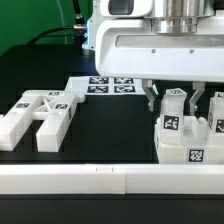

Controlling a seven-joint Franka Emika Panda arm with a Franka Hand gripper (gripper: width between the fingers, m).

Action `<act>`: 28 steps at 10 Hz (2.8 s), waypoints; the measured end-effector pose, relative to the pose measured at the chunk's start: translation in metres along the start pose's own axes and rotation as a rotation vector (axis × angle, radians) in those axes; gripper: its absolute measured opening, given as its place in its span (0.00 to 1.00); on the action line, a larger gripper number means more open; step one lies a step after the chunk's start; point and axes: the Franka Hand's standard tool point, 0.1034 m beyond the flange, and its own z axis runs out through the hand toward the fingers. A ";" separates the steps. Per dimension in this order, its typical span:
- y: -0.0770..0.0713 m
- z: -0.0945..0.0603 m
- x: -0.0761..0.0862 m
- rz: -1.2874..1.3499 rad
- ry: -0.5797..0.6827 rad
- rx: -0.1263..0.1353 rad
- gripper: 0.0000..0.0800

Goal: Assemble chair

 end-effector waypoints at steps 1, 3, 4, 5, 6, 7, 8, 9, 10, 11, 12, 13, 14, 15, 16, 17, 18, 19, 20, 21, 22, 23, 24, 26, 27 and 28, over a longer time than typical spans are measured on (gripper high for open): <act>0.001 0.000 0.001 0.116 0.001 -0.002 0.36; 0.004 0.001 0.001 0.328 0.000 -0.009 0.36; 0.004 0.001 0.002 0.372 -0.001 -0.005 0.36; 0.005 0.001 0.002 0.449 -0.001 -0.004 0.36; 0.005 0.001 0.002 0.507 -0.002 -0.003 0.36; 0.006 0.001 0.003 0.583 -0.002 -0.002 0.36; 0.006 0.001 0.003 0.586 -0.003 -0.003 0.36; 0.006 0.001 0.003 0.565 -0.002 -0.002 0.36; 0.006 0.001 0.003 0.533 -0.002 -0.002 0.59; 0.005 0.001 0.002 0.488 -0.003 -0.001 0.59; 0.005 0.000 0.003 0.397 -0.001 0.000 0.77; 0.004 0.001 0.002 0.300 -0.001 0.000 0.80; 0.004 0.001 0.002 0.183 0.001 0.001 0.80; 0.003 0.001 0.001 0.098 0.002 0.002 0.81; 0.003 0.001 0.001 -0.002 0.003 0.002 0.81; 0.004 0.001 0.001 -0.078 0.003 0.002 0.81; 0.004 0.001 0.001 -0.113 0.003 0.001 0.81; 0.004 0.001 0.001 -0.217 0.004 -0.003 0.81; 0.003 0.002 0.001 -0.284 0.003 -0.002 0.81; 0.002 0.001 0.000 -0.345 0.004 -0.003 0.81; 0.001 0.001 -0.001 -0.427 0.004 -0.006 0.81; 0.000 0.002 -0.001 -0.473 0.005 -0.011 0.81; 0.001 0.002 -0.001 -0.560 0.005 -0.018 0.81; 0.002 0.002 0.000 -0.673 0.004 -0.019 0.81; 0.002 0.002 0.000 -0.698 0.004 -0.019 0.67; 0.002 0.002 -0.001 -0.687 0.004 -0.020 0.45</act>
Offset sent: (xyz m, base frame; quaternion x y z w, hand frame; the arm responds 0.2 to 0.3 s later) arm 0.0009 -0.0021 -0.0039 0.0022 -0.0056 0.1819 0.9833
